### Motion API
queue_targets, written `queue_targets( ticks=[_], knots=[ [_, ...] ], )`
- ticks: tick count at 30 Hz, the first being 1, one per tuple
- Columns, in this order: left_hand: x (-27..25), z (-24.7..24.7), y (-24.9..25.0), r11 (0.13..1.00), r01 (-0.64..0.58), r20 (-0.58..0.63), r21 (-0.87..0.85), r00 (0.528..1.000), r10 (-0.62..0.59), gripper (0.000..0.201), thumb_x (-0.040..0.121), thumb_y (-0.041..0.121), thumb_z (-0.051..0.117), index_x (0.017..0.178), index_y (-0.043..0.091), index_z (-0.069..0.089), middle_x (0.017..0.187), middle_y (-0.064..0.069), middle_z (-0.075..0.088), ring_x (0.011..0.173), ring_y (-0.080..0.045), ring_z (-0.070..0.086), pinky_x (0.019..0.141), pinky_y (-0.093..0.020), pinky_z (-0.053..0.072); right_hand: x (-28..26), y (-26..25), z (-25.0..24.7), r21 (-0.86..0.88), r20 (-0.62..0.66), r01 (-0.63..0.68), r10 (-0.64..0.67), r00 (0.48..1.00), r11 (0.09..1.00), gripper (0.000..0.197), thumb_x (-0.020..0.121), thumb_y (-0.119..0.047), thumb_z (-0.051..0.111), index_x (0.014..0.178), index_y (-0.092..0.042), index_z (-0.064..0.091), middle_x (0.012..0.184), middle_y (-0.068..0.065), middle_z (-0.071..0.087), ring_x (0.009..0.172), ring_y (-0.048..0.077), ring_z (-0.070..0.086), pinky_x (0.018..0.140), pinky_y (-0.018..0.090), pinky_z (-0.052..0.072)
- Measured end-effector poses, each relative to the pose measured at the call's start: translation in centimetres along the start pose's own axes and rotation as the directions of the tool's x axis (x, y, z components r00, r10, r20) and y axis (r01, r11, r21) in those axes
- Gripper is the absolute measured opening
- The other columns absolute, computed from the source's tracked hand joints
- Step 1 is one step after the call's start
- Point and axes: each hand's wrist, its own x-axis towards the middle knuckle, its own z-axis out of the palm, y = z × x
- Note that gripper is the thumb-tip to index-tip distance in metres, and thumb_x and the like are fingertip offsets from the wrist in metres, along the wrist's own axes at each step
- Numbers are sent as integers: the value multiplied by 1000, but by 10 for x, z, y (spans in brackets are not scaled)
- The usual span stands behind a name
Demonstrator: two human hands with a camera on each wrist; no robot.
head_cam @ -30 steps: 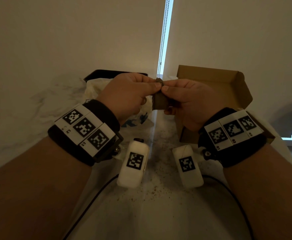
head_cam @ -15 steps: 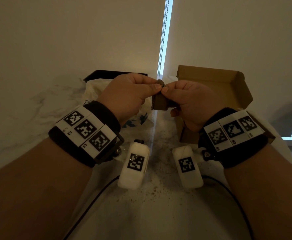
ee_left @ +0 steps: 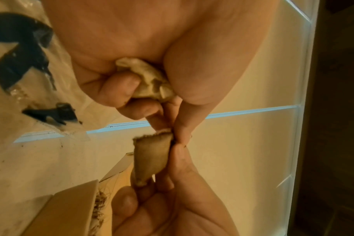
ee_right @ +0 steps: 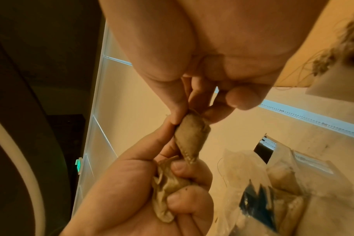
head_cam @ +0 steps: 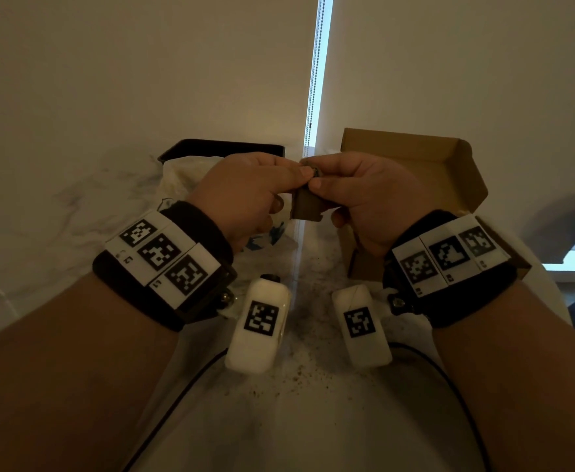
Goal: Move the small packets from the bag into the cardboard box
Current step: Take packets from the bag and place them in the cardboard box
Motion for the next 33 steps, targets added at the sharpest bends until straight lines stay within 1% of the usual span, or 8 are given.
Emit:
queue_targets(
  ticks=[5,7,11,14,17,23,29,33],
  knots=[
    [-1,5,0,995,88,36,-45,996,-87,27,91,40,68,109,20,68,95,2,64,61,-7,45,40,-18,34,-9,-6,-15,20,-42,-48,49,998,999,19,93,-6,57,95,-20,71,90,3,76,84,21,71,69,33,56],
    [-1,8,-1,989,126,8,-77,992,-126,28,94,40,66,112,19,65,93,3,61,59,-7,44,39,-19,33,-15,-14,-33,68,-86,-72,78,993,995,20,93,-4,56,92,-17,70,79,-2,75,75,13,72,63,24,56],
    [-3,14,-4,981,169,32,-98,985,-167,30,95,34,64,118,16,63,92,1,60,60,-9,44,38,-19,32,-23,-15,-70,-12,-164,-141,137,977,990,17,88,-10,64,102,-16,71,95,8,75,89,28,70,67,35,50],
    [-5,16,-4,985,163,44,-60,986,-161,27,95,34,64,115,15,64,89,1,60,59,-9,44,39,-20,32,-26,-15,-85,-120,-223,-220,190,956,968,10,87,-9,67,90,-18,71,88,7,74,81,24,68,61,34,48],
    [-8,17,-5,983,178,69,-38,982,-175,27,95,33,63,117,16,64,91,1,60,58,-8,45,39,-19,33,-28,-14,-88,-260,-166,-337,302,939,905,12,87,-8,68,84,-19,70,80,4,73,62,12,65,62,31,51],
    [-18,24,-10,951,307,289,46,907,-307,27,97,25,60,123,21,65,101,-2,63,61,-10,47,42,-19,34,-21,-10,-74,-497,-107,-478,496,862,725,15,83,-1,70,90,-14,69,99,13,69,91,30,69,81,44,59],
    [-19,40,-16,931,322,335,171,870,-363,7,99,23,60,105,21,64,100,-6,61,57,-9,43,44,-20,29,-10,-15,-57,-621,-51,-453,544,838,640,16,85,-6,70,87,-21,66,93,5,68,88,23,67,80,38,59],
    [-3,48,-27,892,393,328,222,832,-448,35,93,36,66,113,7,65,97,-9,54,55,-13,41,45,-22,30,-5,-14,-46,-747,-44,-399,560,827,532,12,85,-15,72,90,-25,70,90,4,69,84,22,66,78,37,59]
  ],
)
